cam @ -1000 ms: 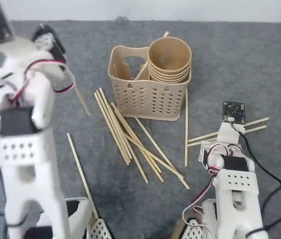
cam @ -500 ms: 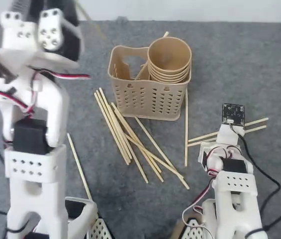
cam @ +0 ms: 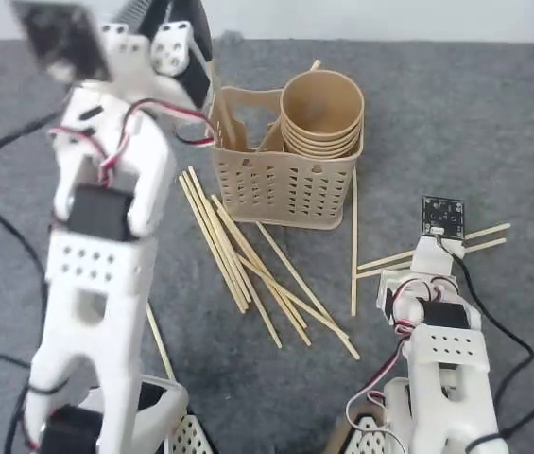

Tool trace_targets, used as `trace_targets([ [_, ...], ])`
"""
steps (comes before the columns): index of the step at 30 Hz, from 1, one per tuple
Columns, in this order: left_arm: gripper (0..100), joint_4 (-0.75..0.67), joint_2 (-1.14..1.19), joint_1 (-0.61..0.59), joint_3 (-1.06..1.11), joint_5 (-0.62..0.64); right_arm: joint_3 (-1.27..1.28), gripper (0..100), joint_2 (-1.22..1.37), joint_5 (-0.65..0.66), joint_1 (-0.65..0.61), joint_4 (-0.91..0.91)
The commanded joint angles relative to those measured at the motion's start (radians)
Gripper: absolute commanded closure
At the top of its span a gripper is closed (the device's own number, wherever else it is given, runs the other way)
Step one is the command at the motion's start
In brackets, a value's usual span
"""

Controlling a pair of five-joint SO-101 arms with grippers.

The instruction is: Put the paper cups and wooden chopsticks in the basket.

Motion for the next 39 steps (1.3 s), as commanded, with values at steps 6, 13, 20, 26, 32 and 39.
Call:
trace_targets([
  [6, 76, 0.152, -0.052, -0.026, -0.001, 0.054, -0.012, 88.0, -0.004, 0.018, -0.004, -0.019],
  [13, 76, 0.454, -0.189, -0.183, 0.002, 0.080, -0.011, 88.0, -0.004, 0.018, -0.004, -0.019],
  [20, 78, 0.830, -0.192, -0.419, 0.094, 0.109, -0.009, 88.0, -0.004, 0.020, -0.007, -0.019],
  [26, 78, 0.931, -0.192, -0.479, 0.395, -0.006, -0.009, 88.0, -0.004, 0.020, -0.008, -0.018],
  [32, 78, 0.852, -0.192, -0.529, 0.687, -0.049, -0.009, 88.0, -0.004, 0.018, -0.007, -0.013],
  [39, 78, 0.634, -0.193, -0.582, 0.963, -0.049, -0.009, 88.0, -0.004, 0.020, -0.007, -0.010],
])
